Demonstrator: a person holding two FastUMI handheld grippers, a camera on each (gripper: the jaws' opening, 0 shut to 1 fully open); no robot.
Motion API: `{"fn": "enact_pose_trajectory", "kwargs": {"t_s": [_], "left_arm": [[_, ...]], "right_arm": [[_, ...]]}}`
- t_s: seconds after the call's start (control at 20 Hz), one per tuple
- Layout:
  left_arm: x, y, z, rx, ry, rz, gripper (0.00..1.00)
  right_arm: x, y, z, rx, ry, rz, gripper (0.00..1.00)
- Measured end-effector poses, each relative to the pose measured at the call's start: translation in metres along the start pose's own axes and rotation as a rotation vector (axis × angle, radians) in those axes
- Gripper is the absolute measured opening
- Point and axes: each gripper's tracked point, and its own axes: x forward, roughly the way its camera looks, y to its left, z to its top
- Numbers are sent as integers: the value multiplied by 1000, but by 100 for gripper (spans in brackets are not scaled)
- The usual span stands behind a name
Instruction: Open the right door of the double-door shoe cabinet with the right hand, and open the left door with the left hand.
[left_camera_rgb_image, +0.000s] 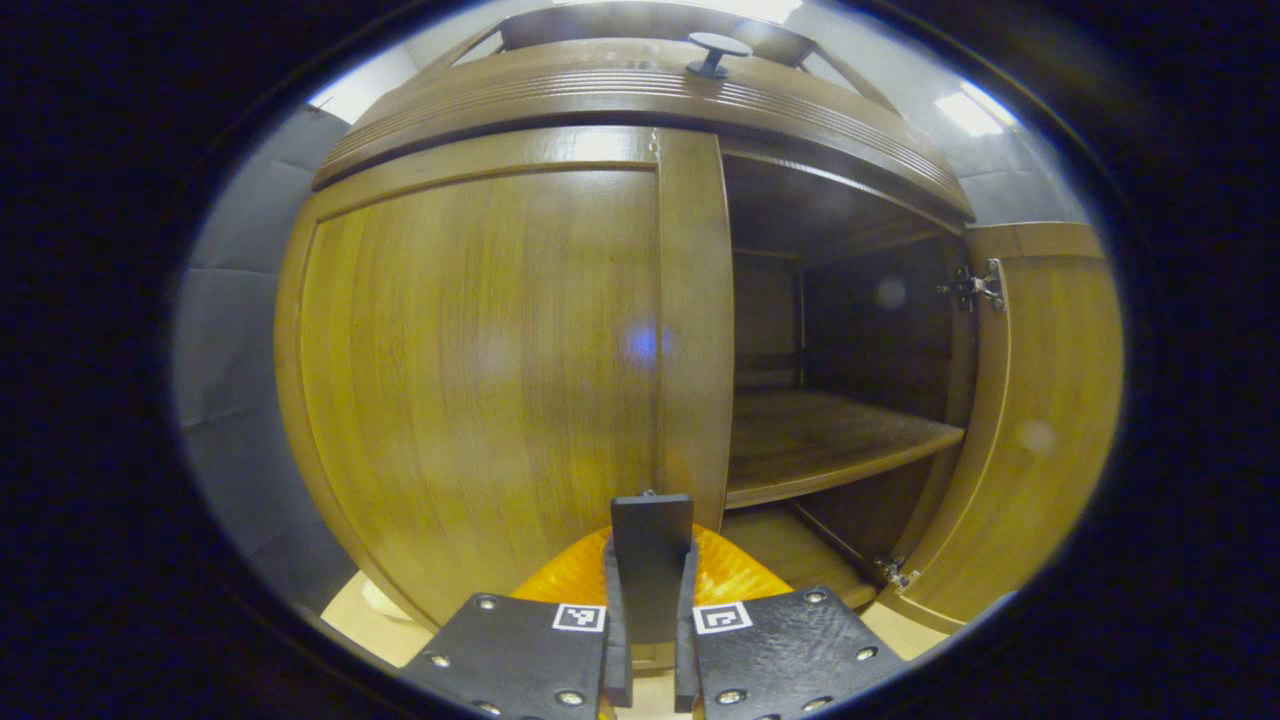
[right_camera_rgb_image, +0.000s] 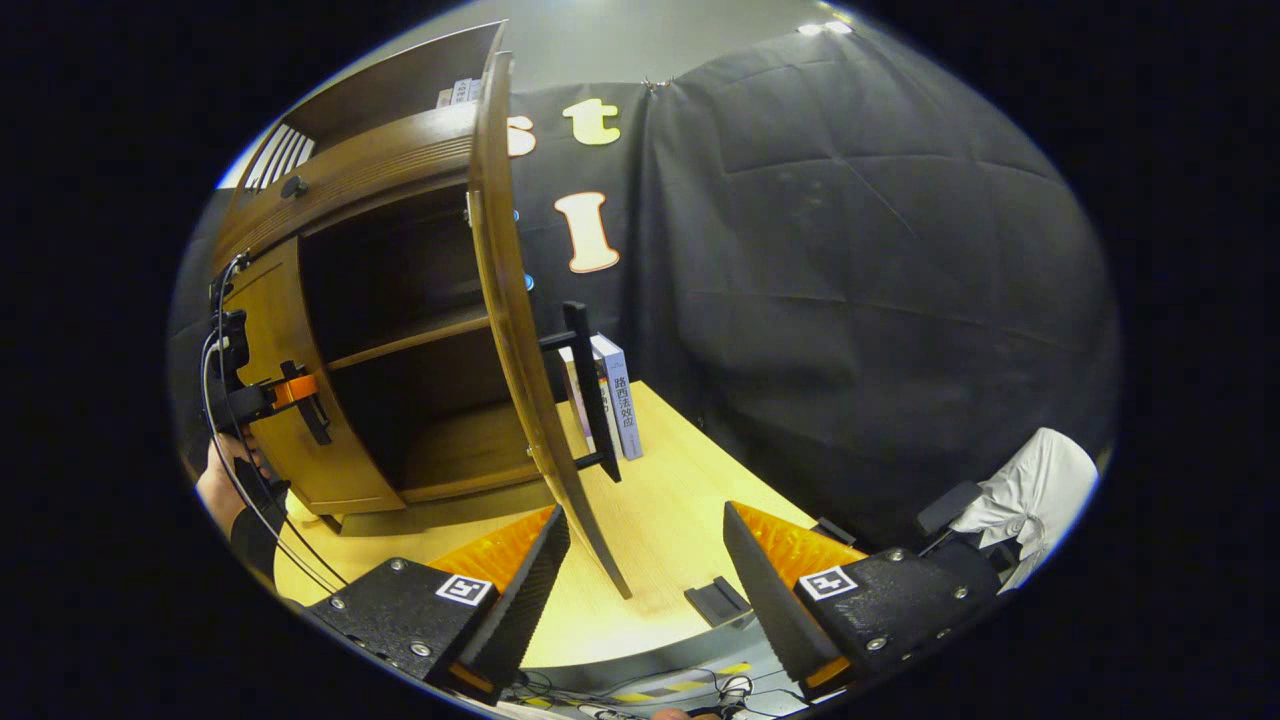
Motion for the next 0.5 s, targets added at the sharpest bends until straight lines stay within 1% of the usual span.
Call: {"fn": "enact_pose_trajectory", "kwargs": {"t_s": [0.05, 0.15, 0.25, 0.35, 0.4, 0.45, 0.5], "left_arm": [[-1, 1, 1, -2, -8, -1, 19], [-2, -1, 2, -17, -17, -8, 10], [-2, -1, 2, -18, -23, -17, 17], [-2, -2, 4, -24, -35, -26, 17], [-1, -2, 5, -23, -44, -28, 17], [-2, -1, 6, -21, -50, -30, 10], [-2, -2, 6, -25, -51, -30, 24]], "right_arm": [[0, 11, -1, -16, -13, 8, 95], [-2, 30, -5, -46, -18, 51, 95], [-7, 41, -11, -76, -13, 91, 95], [-7, 49, -15, -85, -1, 128, 95], [-8, 56, -15, -80, -2, 150, 92], [-6, 64, -13, -79, 0, 172, 92], [-4, 73, -12, -83, 2, 191, 95]]}}
